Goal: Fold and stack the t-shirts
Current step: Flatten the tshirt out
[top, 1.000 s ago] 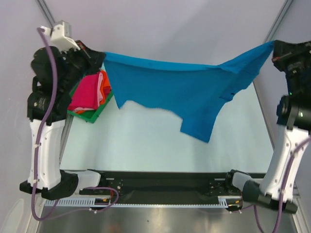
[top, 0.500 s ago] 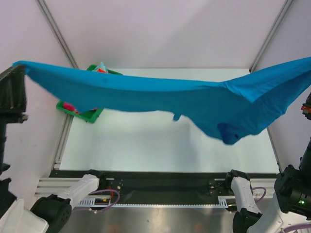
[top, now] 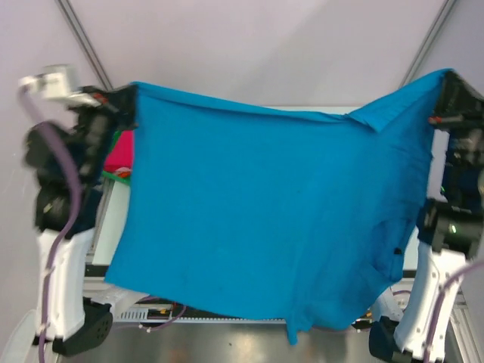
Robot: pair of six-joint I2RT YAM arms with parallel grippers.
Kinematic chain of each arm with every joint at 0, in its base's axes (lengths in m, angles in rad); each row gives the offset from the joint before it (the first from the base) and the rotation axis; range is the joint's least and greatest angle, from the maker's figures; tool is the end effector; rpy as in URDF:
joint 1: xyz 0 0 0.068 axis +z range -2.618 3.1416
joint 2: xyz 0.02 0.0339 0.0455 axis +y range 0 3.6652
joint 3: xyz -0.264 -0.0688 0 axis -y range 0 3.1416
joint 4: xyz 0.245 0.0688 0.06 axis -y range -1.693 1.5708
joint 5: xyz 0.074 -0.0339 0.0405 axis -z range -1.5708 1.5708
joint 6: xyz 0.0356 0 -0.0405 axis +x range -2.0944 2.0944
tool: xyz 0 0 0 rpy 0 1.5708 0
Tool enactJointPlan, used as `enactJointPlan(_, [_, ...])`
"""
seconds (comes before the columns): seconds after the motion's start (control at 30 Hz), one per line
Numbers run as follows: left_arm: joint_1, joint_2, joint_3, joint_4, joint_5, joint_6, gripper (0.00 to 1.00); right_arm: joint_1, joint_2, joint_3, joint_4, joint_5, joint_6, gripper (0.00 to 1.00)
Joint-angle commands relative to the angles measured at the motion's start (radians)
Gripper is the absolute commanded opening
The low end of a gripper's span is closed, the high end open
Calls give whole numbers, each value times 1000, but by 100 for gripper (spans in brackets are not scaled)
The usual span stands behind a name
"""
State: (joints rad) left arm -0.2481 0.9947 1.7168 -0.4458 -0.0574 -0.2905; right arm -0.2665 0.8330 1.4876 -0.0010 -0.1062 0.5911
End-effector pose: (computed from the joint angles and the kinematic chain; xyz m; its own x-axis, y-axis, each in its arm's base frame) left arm 0.1224 -0.0289 0.5717 0.1985 -0.3453 -0.9173 0.2594 0.9210 -0.2906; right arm 0.0850 -0.0193 0.5721 0.5877 0.4140 -0.6951 -0.1769 0.9041 0.3889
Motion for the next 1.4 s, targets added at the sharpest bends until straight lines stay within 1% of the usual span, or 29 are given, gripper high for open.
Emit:
enactJointPlan(0.0, [9,91,-153,165,-32,33,0,7,109,-148,122,-9,-22,0])
enactJointPlan(0.03, [9,114,-255,261,-33,31,0,7,135,-173,136,-16,-22,0])
enactJointPlan(0.07, [9,133,-308,324,-44,30,0,10,168,-197,157,-20,-31,0])
enactJointPlan(0.1, [12,194,-345,364,-54,21,0,15,233,-251,224,-23,-36,0])
enactJointPlan(0.13, [23,232,-385,398,-41,21,0,26,277,-265,246,-18,-56,0])
enactJointPlan(0.17, [26,277,-393,453,-35,31,0,33,322,-274,269,-15,-69,0])
enactJointPlan(0.2, [30,385,-393,490,-27,37,0,38,418,-274,292,-15,-82,0])
enactJointPlan(0.27, [41,506,-366,559,0,40,0,44,515,-268,326,-21,-99,0])
enactJointPlan(0.3, [46,621,-349,582,19,45,0,46,617,-265,364,-27,-102,0])
enactJointPlan(0.4, [65,812,-223,614,50,36,0,56,779,-201,400,-47,-129,0])
enactJointPlan(0.43, [69,931,-144,616,92,30,0,59,878,-160,398,-56,-128,0])
enactJointPlan(0.47, [72,982,-100,615,90,31,0,61,920,-138,401,-59,-120,0])
enactJointPlan(0.5, [76,1046,-50,590,85,31,0,61,958,-115,397,-62,-119,0])
enactJointPlan(0.53, [81,1135,45,573,103,24,0,62,1027,-68,388,-72,-117,0])
enactJointPlan(0.57, [86,1185,94,558,116,21,0,65,1055,-40,356,-73,-114,0])
enactJointPlan(0.6, [95,1222,175,529,128,13,0,67,1081,-20,340,-78,-117,0])
enactJointPlan(0.63, [99,1286,213,516,134,8,0,72,1113,0,328,-75,-123,0])
enactJointPlan(0.67, [102,1311,245,504,152,4,0,73,1127,31,293,-72,-128,0])
enactJointPlan(0.73, [110,1349,308,478,171,-6,0,73,1146,49,274,-73,-135,0])
enactJointPlan(0.93, [116,1391,316,493,217,-45,0,53,1154,49,225,-75,-135,0])
enactJointPlan(1.07, [116,1404,333,502,258,-90,0,30,1117,45,200,-50,-131,0])
enactJointPlan(1.17, [116,1378,351,504,258,-119,0,9,1088,45,203,-56,-113,0])
enactJointPlan(1.27, [118,1303,348,506,257,-139,0,6,1031,68,176,-56,-116,0])
enactJointPlan(1.37, [116,1204,337,498,278,-131,0,7,939,79,145,-43,-94,0])
